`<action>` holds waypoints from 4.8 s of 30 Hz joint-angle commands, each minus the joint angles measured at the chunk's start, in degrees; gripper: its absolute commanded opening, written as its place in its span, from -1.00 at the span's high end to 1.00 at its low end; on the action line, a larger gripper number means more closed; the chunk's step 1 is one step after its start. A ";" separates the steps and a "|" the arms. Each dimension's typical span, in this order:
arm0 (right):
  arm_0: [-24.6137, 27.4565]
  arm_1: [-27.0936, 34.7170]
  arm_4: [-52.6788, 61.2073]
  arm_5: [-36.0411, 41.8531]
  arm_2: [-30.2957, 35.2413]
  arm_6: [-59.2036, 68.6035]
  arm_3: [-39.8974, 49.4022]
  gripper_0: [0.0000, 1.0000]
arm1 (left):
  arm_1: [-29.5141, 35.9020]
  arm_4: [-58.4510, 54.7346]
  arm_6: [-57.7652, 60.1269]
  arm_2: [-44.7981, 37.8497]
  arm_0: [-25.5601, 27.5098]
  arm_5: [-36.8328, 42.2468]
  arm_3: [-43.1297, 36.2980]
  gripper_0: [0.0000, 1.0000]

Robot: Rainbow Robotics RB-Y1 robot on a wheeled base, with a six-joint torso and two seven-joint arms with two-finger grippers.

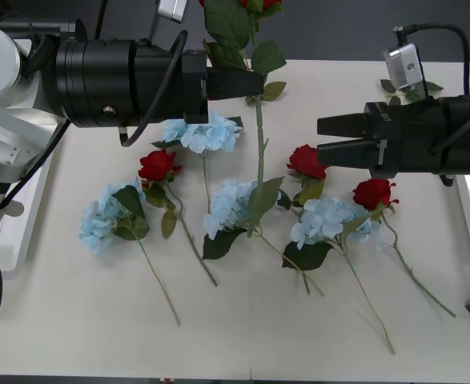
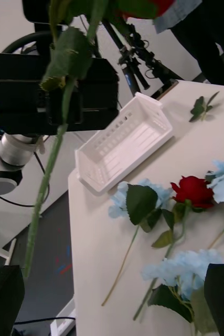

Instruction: Put the red flowers into the right box and the blue flowers into the left box

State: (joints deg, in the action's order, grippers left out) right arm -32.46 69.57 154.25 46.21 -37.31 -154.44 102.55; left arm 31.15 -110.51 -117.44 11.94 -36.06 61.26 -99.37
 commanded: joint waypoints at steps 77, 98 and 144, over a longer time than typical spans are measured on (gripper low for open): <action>18.93 -30.19 -11.25 -13.43 7.16 1.51 11.00 1.00 | 0.49 -0.50 -2.44 -1.05 -0.33 0.00 -0.82 -1.00; 16.03 -8.84 -9.58 -14.05 7.25 7.84 7.14 1.00 | 5.59 -0.06 -1.83 -2.54 1.25 1.94 -0.12 -1.00; 22.88 13.75 -28.21 -15.80 7.95 4.68 -49.29 1.00 | 2.51 68.32 78.24 -3.59 18.83 42.72 -23.94 -1.00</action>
State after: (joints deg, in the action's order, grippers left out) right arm -9.96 85.08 126.15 31.04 -30.13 -148.06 54.03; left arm 32.12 -43.76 -40.93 5.55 -16.60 104.13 -122.86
